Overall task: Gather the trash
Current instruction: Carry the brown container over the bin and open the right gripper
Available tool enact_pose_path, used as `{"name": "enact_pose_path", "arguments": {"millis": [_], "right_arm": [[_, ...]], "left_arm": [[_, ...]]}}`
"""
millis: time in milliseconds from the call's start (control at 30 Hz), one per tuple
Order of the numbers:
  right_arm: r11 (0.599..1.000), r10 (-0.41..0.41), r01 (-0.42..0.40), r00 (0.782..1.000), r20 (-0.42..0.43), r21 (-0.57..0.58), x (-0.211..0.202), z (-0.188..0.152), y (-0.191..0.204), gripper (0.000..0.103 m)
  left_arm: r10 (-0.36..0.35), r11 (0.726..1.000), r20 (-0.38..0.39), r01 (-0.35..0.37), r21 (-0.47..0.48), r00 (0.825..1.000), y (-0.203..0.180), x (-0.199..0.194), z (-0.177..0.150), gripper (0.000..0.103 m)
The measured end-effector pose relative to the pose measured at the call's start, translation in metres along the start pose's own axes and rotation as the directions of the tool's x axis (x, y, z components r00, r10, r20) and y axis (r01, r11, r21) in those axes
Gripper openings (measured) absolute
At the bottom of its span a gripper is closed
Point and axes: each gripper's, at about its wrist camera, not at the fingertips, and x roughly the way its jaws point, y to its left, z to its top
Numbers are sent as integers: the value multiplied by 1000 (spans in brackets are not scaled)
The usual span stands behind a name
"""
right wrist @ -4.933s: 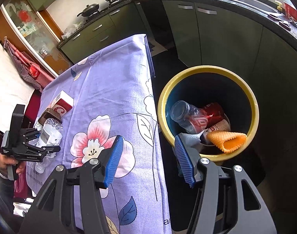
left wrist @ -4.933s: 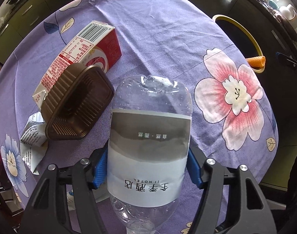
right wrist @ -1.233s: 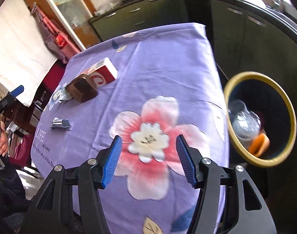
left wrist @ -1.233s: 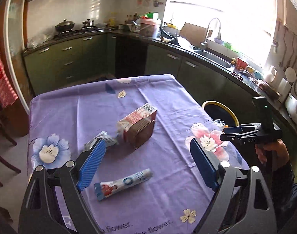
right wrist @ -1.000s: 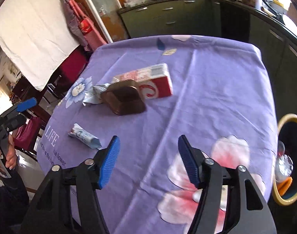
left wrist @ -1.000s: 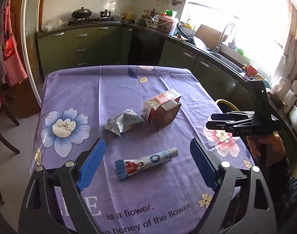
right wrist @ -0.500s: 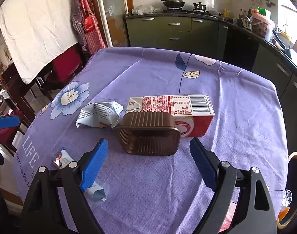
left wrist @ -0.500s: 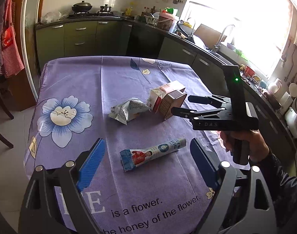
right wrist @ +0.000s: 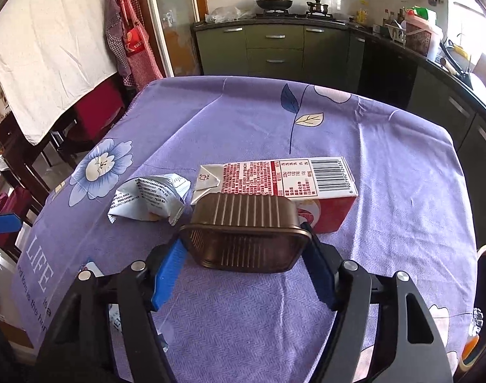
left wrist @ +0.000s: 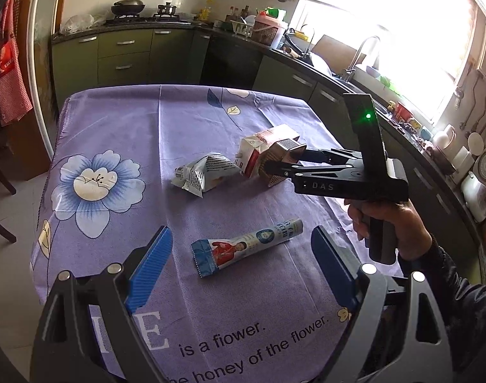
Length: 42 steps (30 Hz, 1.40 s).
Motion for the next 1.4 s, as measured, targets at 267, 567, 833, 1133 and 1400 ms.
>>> {"name": "enact_pose_path", "arguments": {"millis": [267,567,833,1133,1400], "right_arm": [[999,36,-37,999,24,16,-34,-12,-4,69],[988,-68,57,995,73,147,-102,-36,-70,69],[818,-321,313,945,-68,483,-143,-77,-243,70],[682,-374,397,911,-174,614,-131,-111,-341,78],[700,-384,367,917,-111,612,-147,-121,-318,81]], "left_arm": [[-4,1000,-2,4,22,1000,-7,-1,0,84],[-34,997,-7,35,72,999,-24,2,0,84],[-61,992,-10,62,111,998,-35,9,1,87],[-58,985,-25,61,161,998,-50,11,7,88],[-64,971,-58,76,228,996,-61,24,15,89]]}}
